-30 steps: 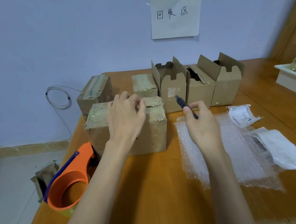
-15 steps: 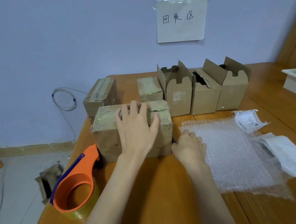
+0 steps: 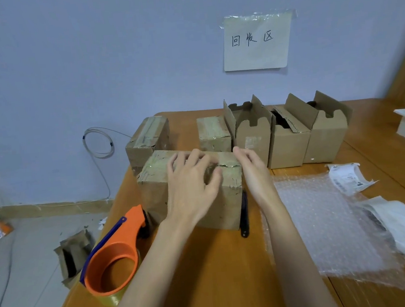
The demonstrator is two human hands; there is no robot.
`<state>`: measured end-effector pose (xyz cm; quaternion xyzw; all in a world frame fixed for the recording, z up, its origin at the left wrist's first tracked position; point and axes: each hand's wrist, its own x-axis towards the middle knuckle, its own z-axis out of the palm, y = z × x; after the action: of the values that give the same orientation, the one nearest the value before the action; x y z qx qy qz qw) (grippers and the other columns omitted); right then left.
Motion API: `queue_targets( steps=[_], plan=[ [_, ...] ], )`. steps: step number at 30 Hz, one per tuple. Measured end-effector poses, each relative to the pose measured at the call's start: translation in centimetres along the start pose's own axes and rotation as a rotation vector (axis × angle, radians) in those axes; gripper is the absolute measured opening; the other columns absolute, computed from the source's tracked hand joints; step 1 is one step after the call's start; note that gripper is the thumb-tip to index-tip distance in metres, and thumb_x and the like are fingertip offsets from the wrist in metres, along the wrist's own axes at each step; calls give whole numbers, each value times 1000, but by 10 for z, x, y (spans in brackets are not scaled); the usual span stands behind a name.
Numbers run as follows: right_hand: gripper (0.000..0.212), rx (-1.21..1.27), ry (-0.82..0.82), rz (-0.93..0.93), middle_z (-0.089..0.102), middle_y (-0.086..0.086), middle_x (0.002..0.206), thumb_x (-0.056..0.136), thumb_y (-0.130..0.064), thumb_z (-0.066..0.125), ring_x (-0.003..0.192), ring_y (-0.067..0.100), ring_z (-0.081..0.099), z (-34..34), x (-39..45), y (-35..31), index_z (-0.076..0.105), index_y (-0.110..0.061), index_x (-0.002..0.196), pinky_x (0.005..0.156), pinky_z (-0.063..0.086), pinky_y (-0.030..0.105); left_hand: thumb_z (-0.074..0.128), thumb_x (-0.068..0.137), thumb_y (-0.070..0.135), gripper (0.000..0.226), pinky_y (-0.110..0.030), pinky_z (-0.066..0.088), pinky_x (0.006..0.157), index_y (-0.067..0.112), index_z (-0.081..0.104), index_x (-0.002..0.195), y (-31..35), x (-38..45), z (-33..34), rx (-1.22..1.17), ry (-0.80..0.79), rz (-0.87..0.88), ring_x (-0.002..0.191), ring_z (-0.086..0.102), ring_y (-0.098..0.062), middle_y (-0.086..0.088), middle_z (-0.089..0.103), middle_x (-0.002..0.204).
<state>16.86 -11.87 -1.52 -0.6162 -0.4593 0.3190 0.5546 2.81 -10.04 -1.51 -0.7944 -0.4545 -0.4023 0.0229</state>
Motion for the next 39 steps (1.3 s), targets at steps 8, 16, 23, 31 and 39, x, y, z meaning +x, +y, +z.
queue_targets(
  steps=[8, 16, 23, 31, 39],
  plan=[
    [41, -233, 122, -24, 67, -9, 90, 85, -63, 52, 89, 9, 60, -8, -7, -3, 67, -25, 84, 80, 49, 32, 39, 93, 28, 28, -34, 10, 115, 37, 65, 100, -10, 7, -11, -339, 9, -64, 102, 47, -1, 18, 65, 86],
    [57, -520, 22, 15, 72, 5, 80, 76, -62, 65, 78, 15, 64, -4, -38, -29, 70, -5, 74, 72, 53, 37, 58, 84, 12, 63, -47, 17, 115, 20, 35, 142, -34, 22, -12, -163, 167, -556, 140, 19, -32, -12, 19, 150],
    [72, -629, -49, 8, 48, 1, 128, 73, -63, 68, 115, 21, 51, 4, -39, -47, 50, -19, 128, 94, 46, 37, 50, 99, 30, 36, -29, 40, 92, 23, 50, 134, -43, 27, -10, -501, -23, -604, 120, 52, -16, 2, 58, 129],
    [81, -591, -144, 30, 57, -1, 131, 68, -40, 81, 116, 21, 57, 23, -27, -59, 45, -24, 139, 94, 50, 39, 61, 92, 30, 61, -24, 33, 92, 18, 35, 145, -31, 37, -16, -543, -195, -660, 121, 47, -16, -1, 43, 146],
    [53, -724, -70, -28, 64, 9, 102, 70, -30, 73, 100, 26, 57, 30, -29, -73, 47, -6, 108, 64, 42, 26, 63, 89, 39, 77, -41, 30, 113, 10, 25, 149, -26, 32, -13, -352, -275, -565, 138, 36, -23, -5, 36, 152]
  ],
)
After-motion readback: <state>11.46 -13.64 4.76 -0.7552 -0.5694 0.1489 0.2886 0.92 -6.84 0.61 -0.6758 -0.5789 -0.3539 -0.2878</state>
